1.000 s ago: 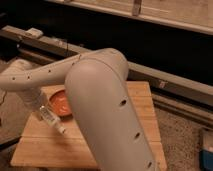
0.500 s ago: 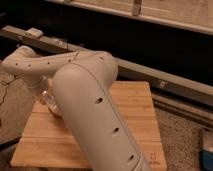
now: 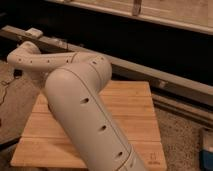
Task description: Place the bottle in the ceramic bowl
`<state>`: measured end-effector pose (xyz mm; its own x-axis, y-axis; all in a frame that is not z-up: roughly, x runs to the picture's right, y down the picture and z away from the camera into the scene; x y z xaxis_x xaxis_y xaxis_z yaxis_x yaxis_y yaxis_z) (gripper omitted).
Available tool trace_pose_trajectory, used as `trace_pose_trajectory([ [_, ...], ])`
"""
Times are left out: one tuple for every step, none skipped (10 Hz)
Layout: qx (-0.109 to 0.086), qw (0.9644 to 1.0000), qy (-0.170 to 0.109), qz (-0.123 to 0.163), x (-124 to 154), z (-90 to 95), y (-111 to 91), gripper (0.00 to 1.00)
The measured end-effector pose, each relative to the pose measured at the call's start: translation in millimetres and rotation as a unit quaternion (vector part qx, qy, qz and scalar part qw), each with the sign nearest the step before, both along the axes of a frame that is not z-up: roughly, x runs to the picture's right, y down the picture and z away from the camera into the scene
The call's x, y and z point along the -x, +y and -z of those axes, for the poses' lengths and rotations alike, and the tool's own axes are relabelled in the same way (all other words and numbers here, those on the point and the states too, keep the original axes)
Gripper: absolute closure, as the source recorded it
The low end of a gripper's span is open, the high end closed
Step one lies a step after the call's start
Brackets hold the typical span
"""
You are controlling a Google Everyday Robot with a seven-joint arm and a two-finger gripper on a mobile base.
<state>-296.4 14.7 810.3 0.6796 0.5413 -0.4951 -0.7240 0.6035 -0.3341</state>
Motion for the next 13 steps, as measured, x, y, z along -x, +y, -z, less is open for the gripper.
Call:
trace_pose_trajectory([
  [-0.002,1.0000,0.005,-0.008,-3,-4.5,-2,0.48],
  [-0.004,0.9998,0.010,-0.018,-7,-9.8,-4,0.37],
  [-0.004,0.9995,0.014,-0.027,-12,-14.2,-5,0.29],
  [-0.005,0.9990,0.018,-0.040,-20,-21.4,-8,0.21],
  [-0.004,0.9984,0.022,-0.051,-27,-25.3,-8,0.20],
  [-0.001,0.9977,0.025,-0.063,-36,-29.3,-6,0.20],
  [-0.002,0.9973,0.027,-0.069,-41,-31.7,-8,0.20],
  [-0.001,0.9973,0.026,-0.068,-39,-31.1,-7,0.20],
  [-0.001,0.9974,0.023,-0.068,-36,-30.7,-6,0.20],
  [-0.001,0.9974,0.023,-0.069,-36,-30.9,-7,0.20],
  [-0.001,0.9973,0.025,-0.069,-39,-32.1,-6,0.20],
  [-0.001,0.9973,0.025,-0.069,-38,-32.0,-6,0.20],
  [-0.001,0.9974,0.024,-0.067,-36,-31.4,-6,0.20],
])
